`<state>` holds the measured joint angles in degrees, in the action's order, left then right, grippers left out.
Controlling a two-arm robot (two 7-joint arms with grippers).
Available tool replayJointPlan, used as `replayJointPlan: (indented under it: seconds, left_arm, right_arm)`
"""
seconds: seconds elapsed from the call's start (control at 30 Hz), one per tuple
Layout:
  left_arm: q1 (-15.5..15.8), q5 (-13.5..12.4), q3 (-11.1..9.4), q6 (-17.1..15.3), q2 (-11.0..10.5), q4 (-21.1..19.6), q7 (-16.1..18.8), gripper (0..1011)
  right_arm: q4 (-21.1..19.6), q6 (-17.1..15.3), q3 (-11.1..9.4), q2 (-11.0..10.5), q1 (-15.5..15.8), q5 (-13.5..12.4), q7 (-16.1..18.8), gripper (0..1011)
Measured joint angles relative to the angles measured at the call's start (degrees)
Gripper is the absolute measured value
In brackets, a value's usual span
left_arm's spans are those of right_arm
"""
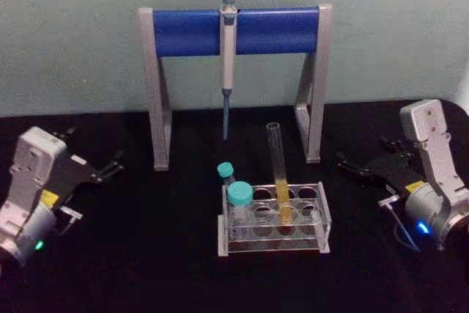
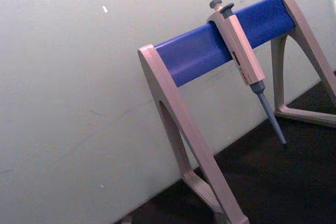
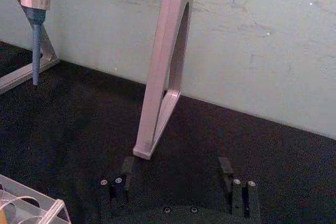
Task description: Pick up the test tube from the test tube rack, shake it, then place it back into the test tube rack.
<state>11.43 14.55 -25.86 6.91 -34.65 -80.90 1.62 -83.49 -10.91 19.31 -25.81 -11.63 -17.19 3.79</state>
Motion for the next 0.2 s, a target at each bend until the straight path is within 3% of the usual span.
replayJointPlan:
  seconds: [0.2]
  left_arm:
    - [0.0, 0.0, 0.0, 0.0, 0.0, 0.0, 0.0, 1001]
  right_arm:
    - [0.0, 0.0, 0.0, 0.0, 0.0, 0.0, 0.0, 1000]
